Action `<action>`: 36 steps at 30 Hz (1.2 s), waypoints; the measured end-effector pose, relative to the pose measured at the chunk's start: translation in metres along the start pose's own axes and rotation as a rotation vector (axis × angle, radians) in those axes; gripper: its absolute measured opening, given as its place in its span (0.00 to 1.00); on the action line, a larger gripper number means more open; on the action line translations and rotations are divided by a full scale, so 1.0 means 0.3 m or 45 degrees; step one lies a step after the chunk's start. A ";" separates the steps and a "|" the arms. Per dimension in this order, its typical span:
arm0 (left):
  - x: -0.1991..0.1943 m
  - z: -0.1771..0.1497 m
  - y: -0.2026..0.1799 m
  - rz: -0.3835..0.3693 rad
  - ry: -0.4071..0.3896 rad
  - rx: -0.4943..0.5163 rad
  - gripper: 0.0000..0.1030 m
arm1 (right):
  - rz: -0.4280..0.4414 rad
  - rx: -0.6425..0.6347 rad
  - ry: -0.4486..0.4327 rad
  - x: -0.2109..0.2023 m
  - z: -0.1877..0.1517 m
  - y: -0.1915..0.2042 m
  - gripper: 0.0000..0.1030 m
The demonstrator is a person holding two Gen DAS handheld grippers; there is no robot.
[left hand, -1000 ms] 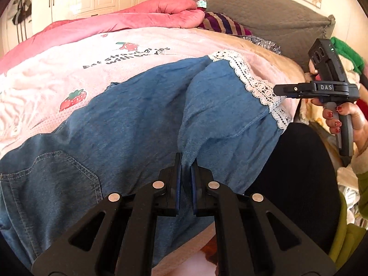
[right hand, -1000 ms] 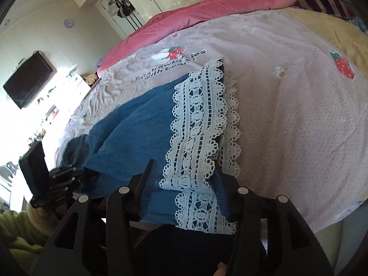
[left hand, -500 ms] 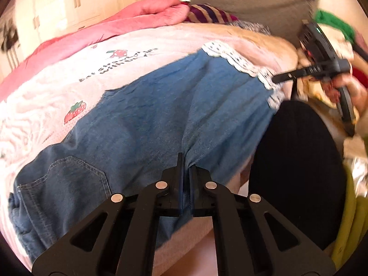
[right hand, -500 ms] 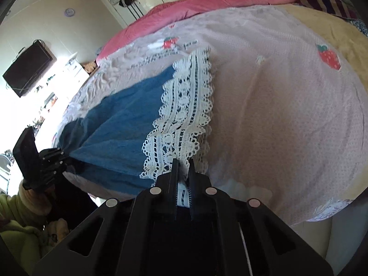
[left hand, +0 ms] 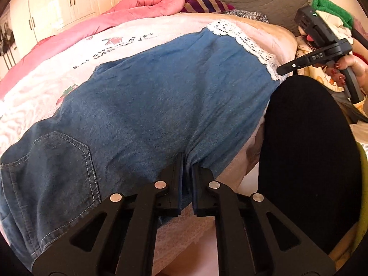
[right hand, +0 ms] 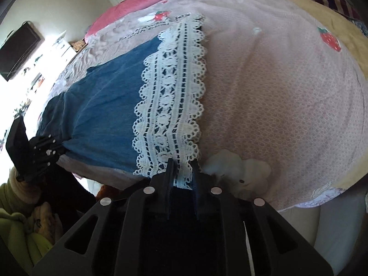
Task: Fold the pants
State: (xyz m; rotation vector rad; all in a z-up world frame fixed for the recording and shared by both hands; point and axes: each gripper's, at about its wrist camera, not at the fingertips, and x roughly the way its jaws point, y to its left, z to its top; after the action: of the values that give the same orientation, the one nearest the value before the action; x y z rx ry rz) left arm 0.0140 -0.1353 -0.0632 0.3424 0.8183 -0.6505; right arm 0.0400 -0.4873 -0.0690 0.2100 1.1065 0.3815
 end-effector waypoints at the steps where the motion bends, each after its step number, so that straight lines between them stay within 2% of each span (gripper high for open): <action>1: -0.005 -0.003 0.002 -0.019 -0.005 -0.013 0.05 | -0.022 0.017 0.006 -0.007 0.001 -0.004 0.30; 2: -0.008 -0.005 0.003 -0.029 -0.008 -0.016 0.07 | -0.036 0.032 -0.003 -0.024 0.002 -0.006 0.35; 4: -0.017 -0.010 -0.003 -0.070 -0.018 -0.022 0.16 | -0.043 0.055 -0.087 -0.085 0.011 0.000 0.35; 6: -0.030 -0.012 -0.005 -0.114 -0.021 -0.036 0.30 | -0.051 0.054 -0.166 -0.132 0.033 0.021 0.42; 8: -0.056 -0.010 -0.010 -0.125 -0.041 -0.042 0.33 | -0.030 0.017 -0.255 -0.170 0.066 0.079 0.49; 11: -0.134 -0.004 0.019 -0.129 -0.109 -0.085 0.48 | 0.032 -0.102 -0.299 -0.164 0.129 0.205 0.53; 14: -0.234 -0.010 0.105 -0.033 -0.174 -0.194 0.54 | 0.116 -0.208 -0.273 -0.088 0.196 0.338 0.57; 16: -0.294 -0.021 0.176 0.080 -0.207 -0.278 0.59 | 0.154 -0.270 -0.230 -0.020 0.237 0.427 0.57; 17: -0.332 -0.037 0.227 0.203 -0.218 -0.323 0.61 | 0.173 -0.312 -0.212 0.019 0.266 0.484 0.57; 20: -0.385 -0.092 0.342 0.449 -0.185 -0.443 0.63 | 0.230 -0.436 -0.180 0.113 0.352 0.639 0.58; 22: -0.396 -0.134 0.406 0.511 -0.147 -0.528 0.63 | 0.252 -0.493 -0.147 0.172 0.415 0.717 0.62; 24: -0.396 -0.186 0.482 0.476 -0.105 -0.663 0.63 | 0.224 -0.535 -0.106 0.248 0.484 0.777 0.62; 26: -0.383 -0.219 0.528 0.359 -0.099 -0.770 0.63 | 0.192 -0.541 -0.035 0.341 0.555 0.802 0.62; 27: -0.373 -0.233 0.551 0.260 -0.114 -0.833 0.63 | 0.188 -0.526 0.011 0.382 0.581 0.800 0.62; 29: -0.347 -0.254 0.589 0.119 -0.131 -0.936 0.63 | 0.203 -0.479 0.090 0.442 0.603 0.782 0.62; 31: -0.318 -0.254 0.601 0.089 -0.126 -0.983 0.62 | 0.239 -0.427 0.165 0.496 0.622 0.774 0.59; 32: -0.308 -0.252 0.607 0.089 -0.119 -0.991 0.57 | 0.272 -0.401 0.202 0.516 0.623 0.766 0.47; 33: -0.311 -0.259 0.606 0.105 -0.113 -0.981 0.48 | 0.289 -0.390 0.224 0.527 0.619 0.769 0.29; 34: -0.307 -0.256 0.604 0.138 -0.099 -0.960 0.43 | 0.293 -0.382 0.246 0.546 0.616 0.767 0.21; 35: -0.307 -0.256 0.600 0.170 -0.081 -0.937 0.36 | 0.274 -0.391 0.243 0.549 0.613 0.771 0.07; 36: -0.304 -0.257 0.604 0.184 -0.069 -0.930 0.33 | 0.246 -0.409 0.219 0.546 0.611 0.774 0.04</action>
State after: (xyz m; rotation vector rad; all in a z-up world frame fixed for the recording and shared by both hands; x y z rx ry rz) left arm 0.0429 0.0781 -0.0366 -0.2775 0.9121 -0.1936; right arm 0.2238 -0.2047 -0.0428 -0.0010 1.1800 0.7539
